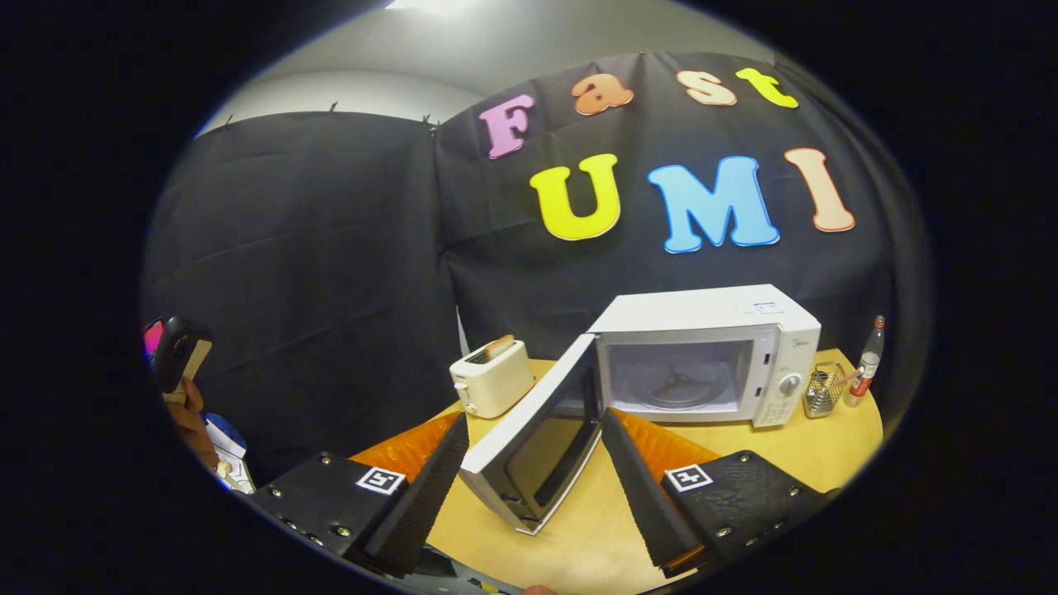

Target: Open the microwave, put the food inside, and close the microwave door.

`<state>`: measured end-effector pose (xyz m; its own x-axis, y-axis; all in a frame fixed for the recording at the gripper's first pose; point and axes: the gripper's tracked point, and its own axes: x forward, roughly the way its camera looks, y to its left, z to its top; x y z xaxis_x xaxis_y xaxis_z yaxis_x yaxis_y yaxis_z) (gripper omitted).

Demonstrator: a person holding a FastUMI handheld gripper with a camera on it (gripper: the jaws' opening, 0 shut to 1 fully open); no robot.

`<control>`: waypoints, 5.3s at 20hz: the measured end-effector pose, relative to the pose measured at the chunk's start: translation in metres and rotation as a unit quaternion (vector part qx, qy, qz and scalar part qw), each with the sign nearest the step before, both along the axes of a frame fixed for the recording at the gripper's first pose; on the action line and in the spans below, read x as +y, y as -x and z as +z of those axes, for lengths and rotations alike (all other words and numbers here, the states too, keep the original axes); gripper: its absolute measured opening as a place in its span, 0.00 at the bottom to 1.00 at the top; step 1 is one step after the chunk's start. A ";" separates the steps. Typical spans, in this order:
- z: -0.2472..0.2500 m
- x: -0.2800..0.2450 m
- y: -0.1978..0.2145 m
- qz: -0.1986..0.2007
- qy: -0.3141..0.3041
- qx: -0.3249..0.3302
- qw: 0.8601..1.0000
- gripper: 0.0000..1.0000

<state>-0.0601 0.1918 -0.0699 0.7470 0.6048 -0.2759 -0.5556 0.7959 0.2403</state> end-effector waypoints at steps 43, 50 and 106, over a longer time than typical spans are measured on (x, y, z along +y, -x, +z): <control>-0.246 -0.250 -0.031 -0.133 -0.112 0.399 0.900 0.33; -0.221 -0.244 -0.030 -0.146 -0.122 0.384 0.903 0.17; -0.180 -0.032 -0.316 -0.305 -0.397 0.113 0.859 0.05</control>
